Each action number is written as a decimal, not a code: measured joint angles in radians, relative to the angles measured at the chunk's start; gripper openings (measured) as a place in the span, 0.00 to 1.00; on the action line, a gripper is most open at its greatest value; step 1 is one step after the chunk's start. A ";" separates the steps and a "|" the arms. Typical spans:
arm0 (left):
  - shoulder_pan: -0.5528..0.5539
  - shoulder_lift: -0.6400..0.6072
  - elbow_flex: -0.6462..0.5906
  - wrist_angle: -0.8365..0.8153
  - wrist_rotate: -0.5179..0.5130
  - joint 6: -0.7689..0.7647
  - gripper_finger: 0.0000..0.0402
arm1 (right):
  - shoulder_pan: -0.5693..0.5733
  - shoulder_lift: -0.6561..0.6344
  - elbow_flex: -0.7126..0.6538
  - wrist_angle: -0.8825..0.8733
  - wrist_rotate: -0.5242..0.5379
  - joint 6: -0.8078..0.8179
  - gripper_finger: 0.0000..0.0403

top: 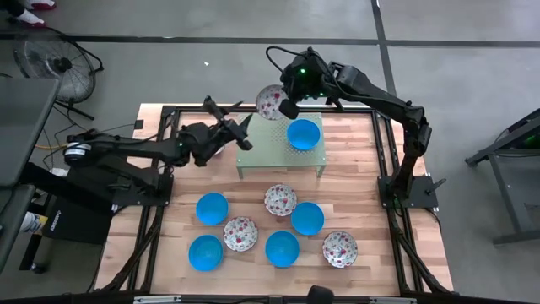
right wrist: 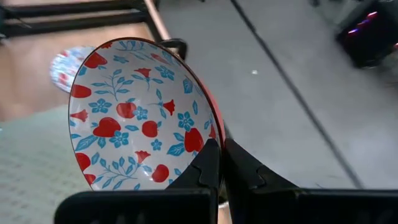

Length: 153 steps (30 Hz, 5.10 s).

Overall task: Pick & Place Mini bowls
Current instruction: Put the patterned red bowl on the shelf

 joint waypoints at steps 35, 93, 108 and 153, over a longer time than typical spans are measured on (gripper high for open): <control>0.173 0.160 0.035 0.026 0.150 -0.467 0.47 | 0.020 0.001 -0.002 0.067 0.006 -0.171 0.00; 0.175 0.159 0.035 -0.004 0.205 -0.558 0.04 | 0.128 0.002 0.000 0.060 -0.014 -0.189 0.00; 0.174 0.159 0.035 -0.048 0.216 -0.657 0.04 | 0.125 0.002 0.000 0.046 -0.024 -0.189 0.05; 0.656 0.378 0.661 -1.273 1.309 -0.534 0.04 | -0.359 -0.070 0.000 -0.513 -0.257 -0.075 0.01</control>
